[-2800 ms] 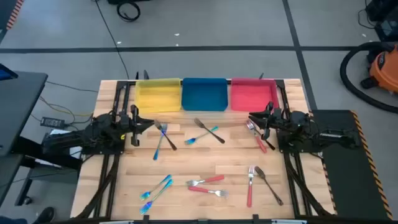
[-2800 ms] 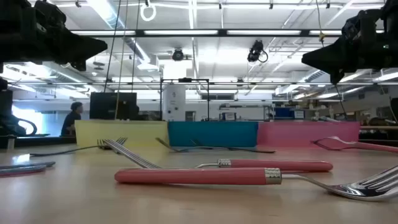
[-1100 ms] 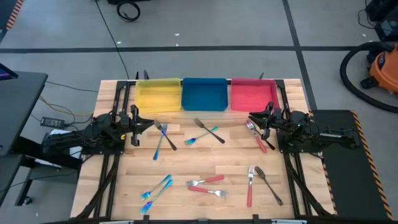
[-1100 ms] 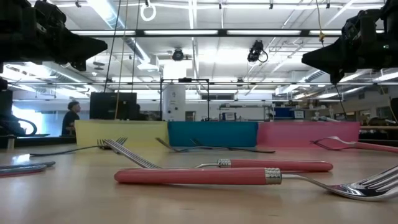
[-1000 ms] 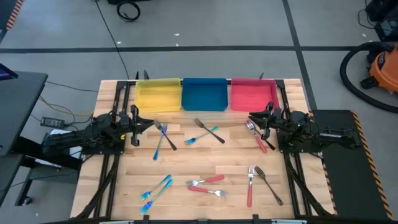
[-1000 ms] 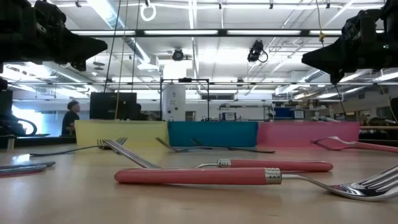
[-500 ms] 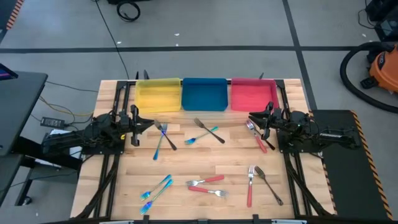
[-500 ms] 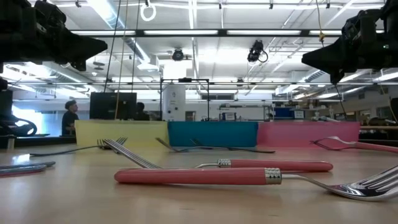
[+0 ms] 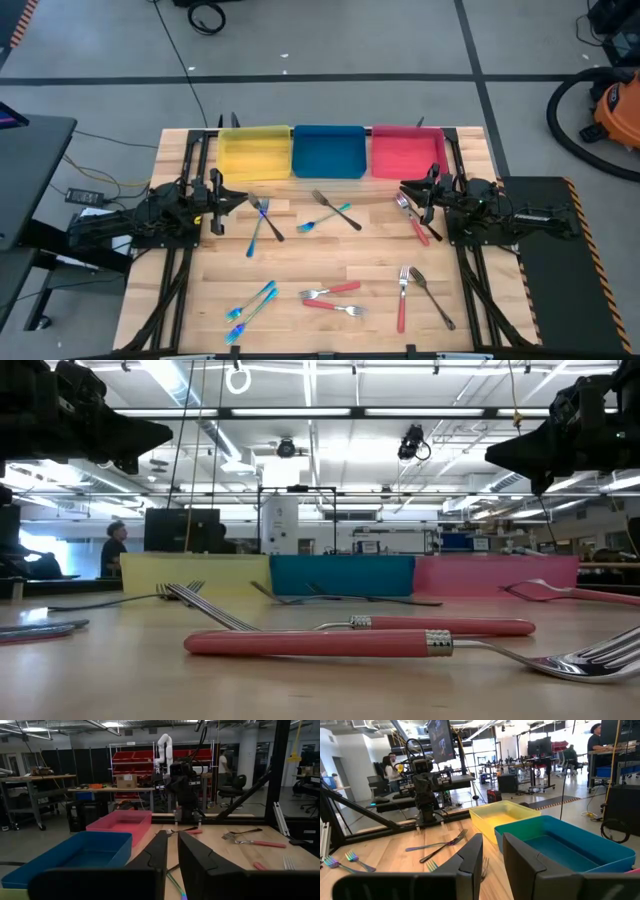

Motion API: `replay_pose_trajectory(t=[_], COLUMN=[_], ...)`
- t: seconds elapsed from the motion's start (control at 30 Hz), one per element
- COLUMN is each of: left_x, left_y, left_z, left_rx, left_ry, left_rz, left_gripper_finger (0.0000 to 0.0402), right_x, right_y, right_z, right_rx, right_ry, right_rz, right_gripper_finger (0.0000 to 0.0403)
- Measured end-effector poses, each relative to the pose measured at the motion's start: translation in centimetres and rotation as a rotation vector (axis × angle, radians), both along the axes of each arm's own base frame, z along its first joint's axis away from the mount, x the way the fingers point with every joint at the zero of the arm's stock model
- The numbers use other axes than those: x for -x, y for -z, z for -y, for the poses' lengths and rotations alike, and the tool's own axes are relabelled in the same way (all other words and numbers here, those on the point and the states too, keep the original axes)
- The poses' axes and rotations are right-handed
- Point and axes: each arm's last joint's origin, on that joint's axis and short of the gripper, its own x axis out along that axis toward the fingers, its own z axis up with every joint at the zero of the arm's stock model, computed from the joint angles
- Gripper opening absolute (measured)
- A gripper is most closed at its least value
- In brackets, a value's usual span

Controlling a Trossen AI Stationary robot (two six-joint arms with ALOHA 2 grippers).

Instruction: Sort silverware by color (type)

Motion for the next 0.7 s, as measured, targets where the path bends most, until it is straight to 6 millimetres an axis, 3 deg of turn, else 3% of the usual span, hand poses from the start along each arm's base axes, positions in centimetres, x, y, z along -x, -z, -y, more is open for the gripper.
replay_pose_trajectory(t=[0.4,0.7], left_x=[0.04,0.02], left_y=[-0.23,-0.15], left_z=[0.01,0.02], left_rx=[0.021,-0.04], left_ry=[0.004,-0.001], left_rz=[0.026,0.01], left_gripper_finger=[0.0043,0.0043], right_x=[0.19,0.16], right_y=[-0.7,-0.77], right_z=[0.25,0.17], right_rx=[-0.002,0.013], right_ry=[0.098,0.068], right_rz=[0.076,0.079], right_gripper_finger=[0.0083,0.0083])
